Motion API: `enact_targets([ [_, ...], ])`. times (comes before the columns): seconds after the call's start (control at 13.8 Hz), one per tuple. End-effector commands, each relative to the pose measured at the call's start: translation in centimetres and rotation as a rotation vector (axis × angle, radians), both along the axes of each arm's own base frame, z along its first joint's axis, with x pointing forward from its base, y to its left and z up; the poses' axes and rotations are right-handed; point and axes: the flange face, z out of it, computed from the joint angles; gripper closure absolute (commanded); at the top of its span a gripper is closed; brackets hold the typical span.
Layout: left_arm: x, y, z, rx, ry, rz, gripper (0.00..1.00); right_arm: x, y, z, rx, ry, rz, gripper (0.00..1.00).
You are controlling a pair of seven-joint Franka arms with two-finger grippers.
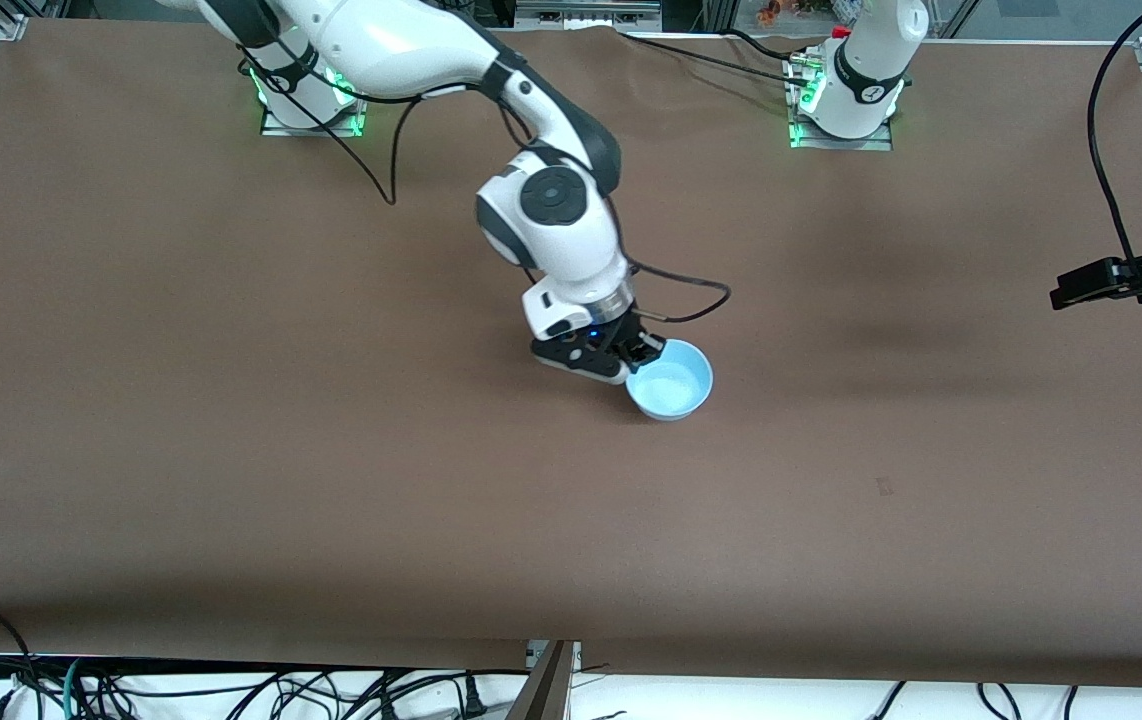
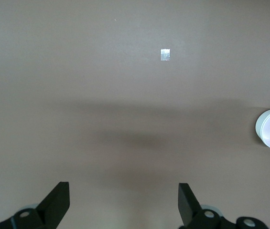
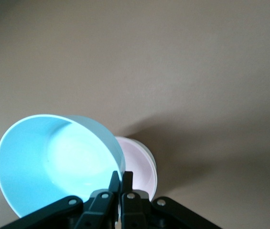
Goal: Stack pink and blue bowls on white bowl
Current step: 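Lower the blue bowl into the pink bowl with the right gripper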
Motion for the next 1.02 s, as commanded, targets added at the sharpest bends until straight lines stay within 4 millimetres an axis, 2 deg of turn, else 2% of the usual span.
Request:
enact_targets([
  [0.0, -0.1, 0.3, 0.4, 0.006, 0.007, -0.021, 0.00, 0.9, 0.2, -0.5, -0.004, -0.030, -0.014, 1.00],
  [0.51, -0.1, 0.3, 0.4, 0.007, 0.006, -0.021, 0.00, 0.1, 1.4, -3.4, 0.011, -0.041, 0.003, 1.00],
  [0.94, -0.1, 0.3, 0.4, 0.006, 0.007, -0.021, 0.00, -1.7, 2.7, -5.5, -0.007, -0.025, 0.034, 1.00],
])
